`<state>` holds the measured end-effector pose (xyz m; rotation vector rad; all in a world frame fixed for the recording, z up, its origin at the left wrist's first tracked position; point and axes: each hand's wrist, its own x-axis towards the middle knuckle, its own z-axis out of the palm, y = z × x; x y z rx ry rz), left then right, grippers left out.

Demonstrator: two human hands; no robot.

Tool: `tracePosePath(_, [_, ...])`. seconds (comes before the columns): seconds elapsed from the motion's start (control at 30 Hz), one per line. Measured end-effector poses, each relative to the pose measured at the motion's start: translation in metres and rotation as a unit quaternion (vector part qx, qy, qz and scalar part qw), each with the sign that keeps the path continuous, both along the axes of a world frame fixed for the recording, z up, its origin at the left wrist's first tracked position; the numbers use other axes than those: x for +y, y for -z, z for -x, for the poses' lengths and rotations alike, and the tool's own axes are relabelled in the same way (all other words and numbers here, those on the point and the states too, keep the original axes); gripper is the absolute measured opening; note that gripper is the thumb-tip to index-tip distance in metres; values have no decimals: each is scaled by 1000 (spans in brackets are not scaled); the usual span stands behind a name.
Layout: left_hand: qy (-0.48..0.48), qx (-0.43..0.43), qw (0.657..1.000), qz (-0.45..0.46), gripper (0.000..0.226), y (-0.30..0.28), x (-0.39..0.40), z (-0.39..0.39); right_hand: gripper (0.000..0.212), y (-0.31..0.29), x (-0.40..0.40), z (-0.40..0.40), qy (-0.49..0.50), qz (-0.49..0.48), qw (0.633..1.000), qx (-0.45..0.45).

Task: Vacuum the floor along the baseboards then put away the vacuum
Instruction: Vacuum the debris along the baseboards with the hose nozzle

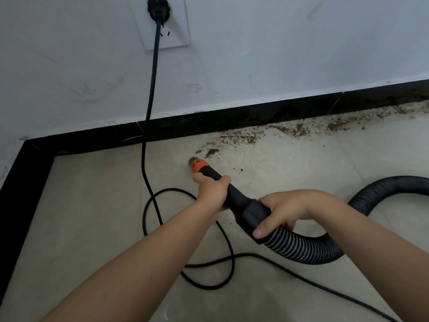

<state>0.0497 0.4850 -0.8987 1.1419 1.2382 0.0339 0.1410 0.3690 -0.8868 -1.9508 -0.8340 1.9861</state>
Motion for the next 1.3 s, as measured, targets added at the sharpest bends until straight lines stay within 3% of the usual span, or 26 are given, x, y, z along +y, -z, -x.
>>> tracePosePath(0.13, [4,43,998,40,53,-4,4,-6,29,1,-6,-2,-2,-4,1000,3])
tracePosePath(0.27, [70,84,993,51,27,-4,0,-10,17,1,-19,-6,-11,20,999,-26])
tracePosePath(0.4, [80,75,992,61,33,4,-17,-18,19,-1,-39,-11,1,70,997,-25])
tracePosePath(0.53, [38,51,989,130,27,10,-47,-18,35,-5,-65,-12,-15,115,993,-4])
tracePosePath(0.63, [44,51,986,154,35,14,-60,-17,45,-2,-78,-13,-14,141,990,11])
tracePosePath(0.87, [-23,41,990,133,44,23,-67,-13,37,13,-71,-17,-66,153,986,8])
tracePosePath(1.03, [-143,42,978,143,51,27,-74,4,41,19,-66,-19,-118,81,986,-88])
tracePosePath(1.17, [-171,16,980,102,57,22,-75,8,39,28,-66,-14,-103,-18,980,-170])
tracePosePath(1.3, [-209,8,966,152,58,22,-86,23,46,22,-69,-14,-79,-8,994,-73])
